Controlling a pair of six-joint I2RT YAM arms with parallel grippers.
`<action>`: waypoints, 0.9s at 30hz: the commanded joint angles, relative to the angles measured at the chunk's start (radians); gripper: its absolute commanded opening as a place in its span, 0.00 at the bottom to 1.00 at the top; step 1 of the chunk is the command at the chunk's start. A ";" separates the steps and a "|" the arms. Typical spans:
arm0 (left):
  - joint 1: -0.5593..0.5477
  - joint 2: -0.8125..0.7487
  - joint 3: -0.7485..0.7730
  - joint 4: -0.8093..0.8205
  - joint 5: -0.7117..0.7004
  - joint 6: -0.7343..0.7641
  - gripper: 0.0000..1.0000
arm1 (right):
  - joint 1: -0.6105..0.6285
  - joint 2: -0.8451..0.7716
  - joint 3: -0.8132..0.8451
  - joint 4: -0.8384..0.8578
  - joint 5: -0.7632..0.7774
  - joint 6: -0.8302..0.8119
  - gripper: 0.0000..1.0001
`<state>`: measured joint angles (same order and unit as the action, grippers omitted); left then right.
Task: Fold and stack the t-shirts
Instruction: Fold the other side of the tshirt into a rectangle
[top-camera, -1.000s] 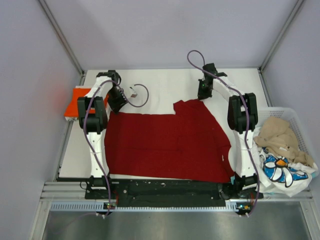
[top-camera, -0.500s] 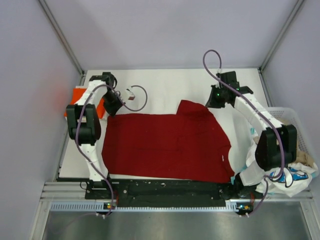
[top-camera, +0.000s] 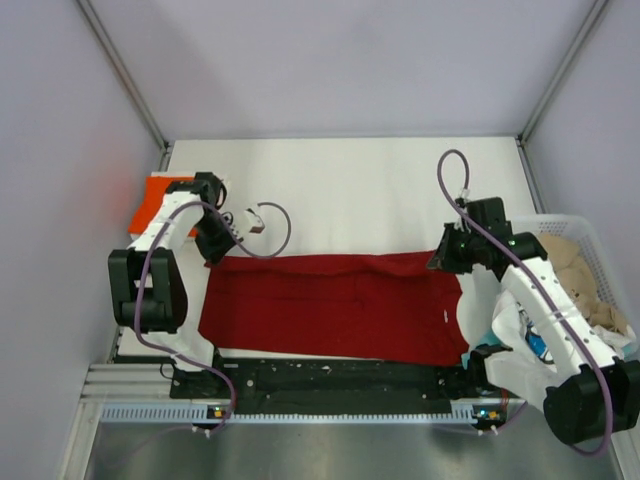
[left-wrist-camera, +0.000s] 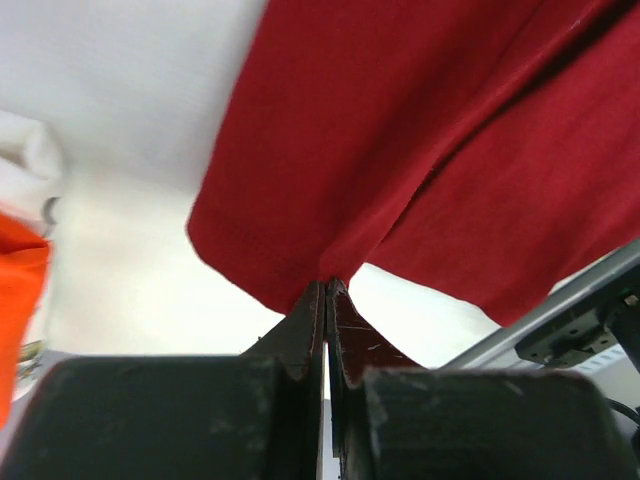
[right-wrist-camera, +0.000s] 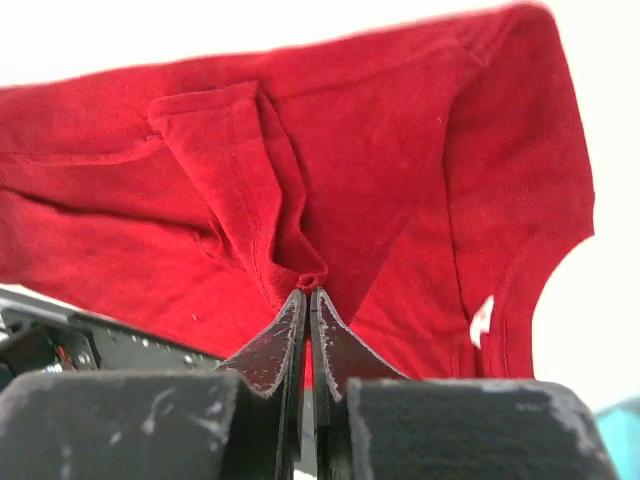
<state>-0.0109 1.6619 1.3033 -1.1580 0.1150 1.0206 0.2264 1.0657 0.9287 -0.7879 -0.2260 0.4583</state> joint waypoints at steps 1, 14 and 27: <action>0.003 -0.062 -0.079 -0.029 -0.008 0.018 0.00 | -0.001 -0.065 -0.039 -0.195 0.017 0.054 0.00; 0.003 -0.047 -0.013 0.004 -0.067 0.032 0.00 | -0.068 -0.122 0.074 -0.379 0.269 0.066 0.00; 0.003 -0.045 -0.082 -0.011 -0.139 0.087 0.00 | -0.071 -0.139 -0.069 -0.393 0.119 0.097 0.00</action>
<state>-0.0109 1.6337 1.2755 -1.1458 0.0315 1.0618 0.1646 0.9485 0.9352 -1.1683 -0.0360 0.5262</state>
